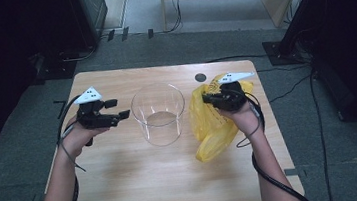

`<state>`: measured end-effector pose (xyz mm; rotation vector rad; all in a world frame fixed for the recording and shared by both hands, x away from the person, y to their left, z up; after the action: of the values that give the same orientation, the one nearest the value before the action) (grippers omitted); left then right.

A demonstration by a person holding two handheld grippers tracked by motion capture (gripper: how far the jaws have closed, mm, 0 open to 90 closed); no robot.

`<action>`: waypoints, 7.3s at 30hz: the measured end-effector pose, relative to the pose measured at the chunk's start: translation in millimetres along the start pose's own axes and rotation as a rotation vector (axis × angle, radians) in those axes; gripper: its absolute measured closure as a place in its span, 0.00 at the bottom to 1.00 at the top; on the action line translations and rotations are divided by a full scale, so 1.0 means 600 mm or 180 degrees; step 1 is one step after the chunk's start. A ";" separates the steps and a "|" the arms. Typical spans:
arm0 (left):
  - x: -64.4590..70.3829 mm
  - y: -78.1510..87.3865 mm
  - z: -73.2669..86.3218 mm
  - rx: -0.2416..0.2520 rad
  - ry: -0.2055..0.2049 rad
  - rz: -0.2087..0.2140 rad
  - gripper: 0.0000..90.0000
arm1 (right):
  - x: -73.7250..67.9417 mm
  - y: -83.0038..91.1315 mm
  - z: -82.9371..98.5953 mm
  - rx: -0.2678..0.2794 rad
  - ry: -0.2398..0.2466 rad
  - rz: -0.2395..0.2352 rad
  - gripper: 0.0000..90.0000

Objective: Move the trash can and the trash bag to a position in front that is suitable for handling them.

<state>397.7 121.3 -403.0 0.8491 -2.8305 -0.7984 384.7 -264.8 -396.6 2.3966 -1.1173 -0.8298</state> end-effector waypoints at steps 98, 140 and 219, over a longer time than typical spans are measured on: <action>0.108 -0.030 -0.084 0.0107 -0.0096 0.1155 0.91 | -0.124 -0.059 -0.046 0.0461 0.0627 -0.0845 0.38; 0.108 -0.042 -0.082 0.0191 0.0308 0.1585 0.91 | -0.108 -0.127 -0.037 0.0080 0.0668 -0.0707 0.62; 0.048 -0.063 -0.069 0.0575 0.0652 0.0140 0.85 | -0.075 -0.068 -0.035 0.0501 0.0159 -0.0787 0.54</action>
<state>401.2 59.8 -388.4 0.8337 -2.7564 -0.4270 398.2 -202.9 -387.2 2.7108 -0.9094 -0.7779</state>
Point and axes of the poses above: each handheld gripper's, and its own axes: y roughly backward along the jaws, z roughly out of its underside, x roughly to its right, the point moved 3 cm from there along -y, roughly forward along the jaws, and after that the axes turned 13 degrees about -y, right-handed, at the moved point
